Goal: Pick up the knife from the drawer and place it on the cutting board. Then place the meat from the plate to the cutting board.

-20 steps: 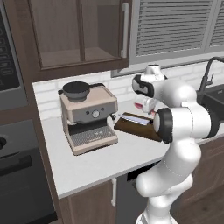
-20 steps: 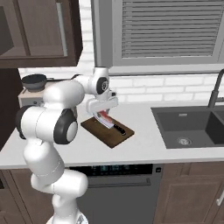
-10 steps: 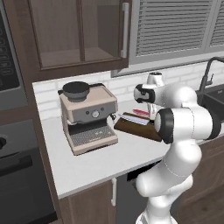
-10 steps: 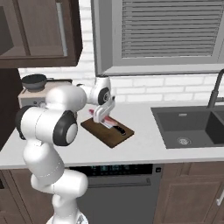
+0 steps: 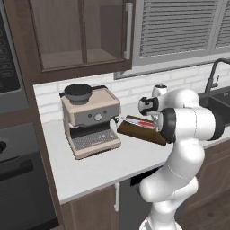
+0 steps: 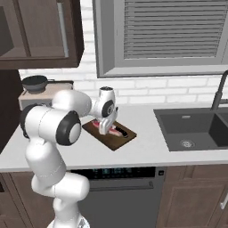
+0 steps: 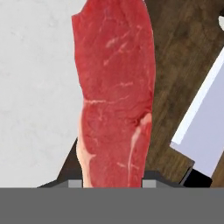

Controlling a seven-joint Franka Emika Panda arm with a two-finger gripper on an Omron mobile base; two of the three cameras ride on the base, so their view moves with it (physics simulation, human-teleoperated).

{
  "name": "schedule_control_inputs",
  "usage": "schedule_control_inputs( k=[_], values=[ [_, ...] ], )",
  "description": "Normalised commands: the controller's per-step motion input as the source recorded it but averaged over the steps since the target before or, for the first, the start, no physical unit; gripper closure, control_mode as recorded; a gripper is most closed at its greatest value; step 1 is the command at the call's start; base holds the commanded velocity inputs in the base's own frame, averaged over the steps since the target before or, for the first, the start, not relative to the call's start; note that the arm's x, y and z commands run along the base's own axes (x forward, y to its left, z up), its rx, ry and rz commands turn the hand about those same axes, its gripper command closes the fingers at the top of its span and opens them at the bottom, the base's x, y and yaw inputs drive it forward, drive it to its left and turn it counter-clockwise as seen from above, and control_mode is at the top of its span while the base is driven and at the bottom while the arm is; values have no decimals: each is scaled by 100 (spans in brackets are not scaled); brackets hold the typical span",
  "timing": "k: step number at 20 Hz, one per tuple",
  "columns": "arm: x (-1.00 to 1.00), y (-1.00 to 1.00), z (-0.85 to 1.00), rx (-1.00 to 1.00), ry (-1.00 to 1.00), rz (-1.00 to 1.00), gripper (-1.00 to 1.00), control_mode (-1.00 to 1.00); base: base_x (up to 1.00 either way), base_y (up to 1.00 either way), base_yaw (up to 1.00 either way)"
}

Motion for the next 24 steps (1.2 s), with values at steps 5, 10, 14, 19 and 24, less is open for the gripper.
schedule_control_inputs(
  k=[5, 10, 14, 19, 24],
  values=[
    [0, -1, -28, 0, 0, 1, 100, -100, 0, 0, 0],
    [1, 0, -9, 0, 0, 1, -100, -100, 0, 0, 0],
    [2, 0, 0, 0, -4, 2, -100, -100, 0, 0, 0],
    [0, 0, 0, 0, -3, 1, -100, -100, 0, 0, 0],
    [0, 0, 0, 0, -3, 0, -100, -100, 0, 0, 0]
  ],
)
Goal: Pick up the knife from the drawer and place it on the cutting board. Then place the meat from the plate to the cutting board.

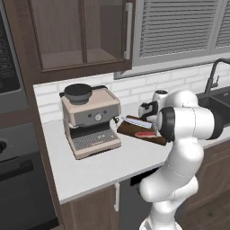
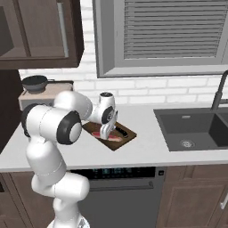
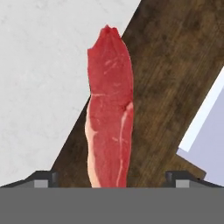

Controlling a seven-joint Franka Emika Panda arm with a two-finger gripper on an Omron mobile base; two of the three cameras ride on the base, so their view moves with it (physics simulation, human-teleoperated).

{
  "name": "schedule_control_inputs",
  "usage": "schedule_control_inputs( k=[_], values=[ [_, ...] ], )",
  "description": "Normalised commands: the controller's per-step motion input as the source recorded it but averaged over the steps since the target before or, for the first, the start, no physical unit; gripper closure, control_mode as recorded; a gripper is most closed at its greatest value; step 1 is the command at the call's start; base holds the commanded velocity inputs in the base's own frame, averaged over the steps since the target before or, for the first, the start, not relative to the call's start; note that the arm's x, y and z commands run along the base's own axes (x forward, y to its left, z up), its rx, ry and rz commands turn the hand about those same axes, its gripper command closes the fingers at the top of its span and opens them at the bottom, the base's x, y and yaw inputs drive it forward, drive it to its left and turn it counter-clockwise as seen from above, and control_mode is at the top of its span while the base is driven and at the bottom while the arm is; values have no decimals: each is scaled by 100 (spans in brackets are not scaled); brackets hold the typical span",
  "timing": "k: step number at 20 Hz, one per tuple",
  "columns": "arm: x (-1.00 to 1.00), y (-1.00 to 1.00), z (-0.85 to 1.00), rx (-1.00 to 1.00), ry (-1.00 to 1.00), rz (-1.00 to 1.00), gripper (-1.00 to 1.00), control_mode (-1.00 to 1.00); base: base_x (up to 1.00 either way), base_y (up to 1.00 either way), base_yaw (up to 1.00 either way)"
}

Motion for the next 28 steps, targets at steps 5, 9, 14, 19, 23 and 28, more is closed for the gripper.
schedule_control_inputs(
  k=[5, 9, 14, 19, 23, 28],
  values=[
    [-49, 17, 62, 0, -12, 0, -100, -100, 0, 0, 0],
    [-82, 22, 96, 6, -14, -1, -100, -100, 0, 0, 0],
    [-100, 34, 72, 16, -16, -10, -100, -100, 0, 0, 0],
    [-94, 58, 88, 4, -11, -4, -100, -100, 0, 0, 0],
    [-63, 69, 76, -2, 0, 0, -100, -100, 0, 0, 0],
    [-58, 27, 21, 0, 0, -6, -100, -100, 0, 0, 0]
  ],
)
